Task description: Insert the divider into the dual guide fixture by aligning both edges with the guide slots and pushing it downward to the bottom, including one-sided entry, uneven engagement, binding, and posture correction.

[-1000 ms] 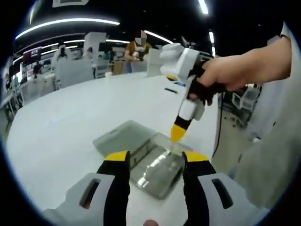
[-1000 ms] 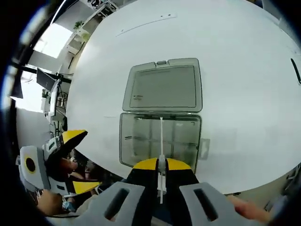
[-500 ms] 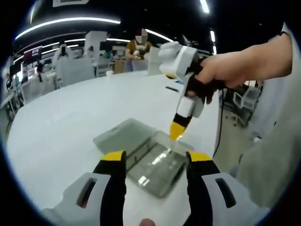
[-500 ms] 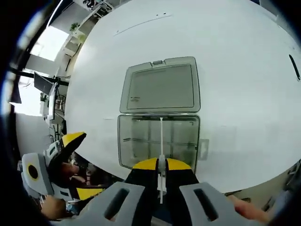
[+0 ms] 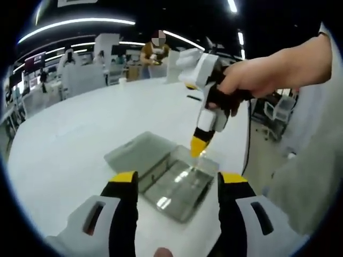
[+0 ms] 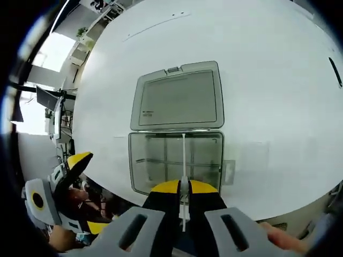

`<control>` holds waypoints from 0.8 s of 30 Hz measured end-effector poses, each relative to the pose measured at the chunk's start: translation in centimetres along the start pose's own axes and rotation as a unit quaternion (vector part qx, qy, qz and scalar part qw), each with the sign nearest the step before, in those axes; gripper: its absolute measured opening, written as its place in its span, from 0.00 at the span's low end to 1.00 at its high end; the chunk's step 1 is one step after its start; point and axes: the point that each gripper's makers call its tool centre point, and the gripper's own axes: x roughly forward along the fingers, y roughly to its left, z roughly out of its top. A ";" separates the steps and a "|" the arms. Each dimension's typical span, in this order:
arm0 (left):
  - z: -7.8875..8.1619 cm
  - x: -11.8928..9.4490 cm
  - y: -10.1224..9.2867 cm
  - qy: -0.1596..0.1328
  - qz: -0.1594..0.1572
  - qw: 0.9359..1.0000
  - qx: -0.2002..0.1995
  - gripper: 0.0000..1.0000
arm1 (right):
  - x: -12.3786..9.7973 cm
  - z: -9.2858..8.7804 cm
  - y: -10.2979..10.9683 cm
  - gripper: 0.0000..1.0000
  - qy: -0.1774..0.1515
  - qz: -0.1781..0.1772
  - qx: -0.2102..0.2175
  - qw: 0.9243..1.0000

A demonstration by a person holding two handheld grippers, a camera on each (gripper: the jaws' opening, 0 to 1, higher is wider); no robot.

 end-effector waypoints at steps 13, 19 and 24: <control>-0.3 0.0 0.2 0.006 0.000 1.000 -0.006 0.61 | 0.7 0.1 -0.1 0.00 0.007 0.004 0.002 1.000; -0.5 -0.1 0.3 0.008 0.003 1.000 -0.007 0.60 | 1.0 0.3 -0.2 0.00 0.009 0.011 0.013 1.000; -0.5 -0.1 0.5 0.009 0.004 1.000 -0.009 0.60 | 1.2 0.2 -0.3 0.00 0.011 0.015 0.018 1.000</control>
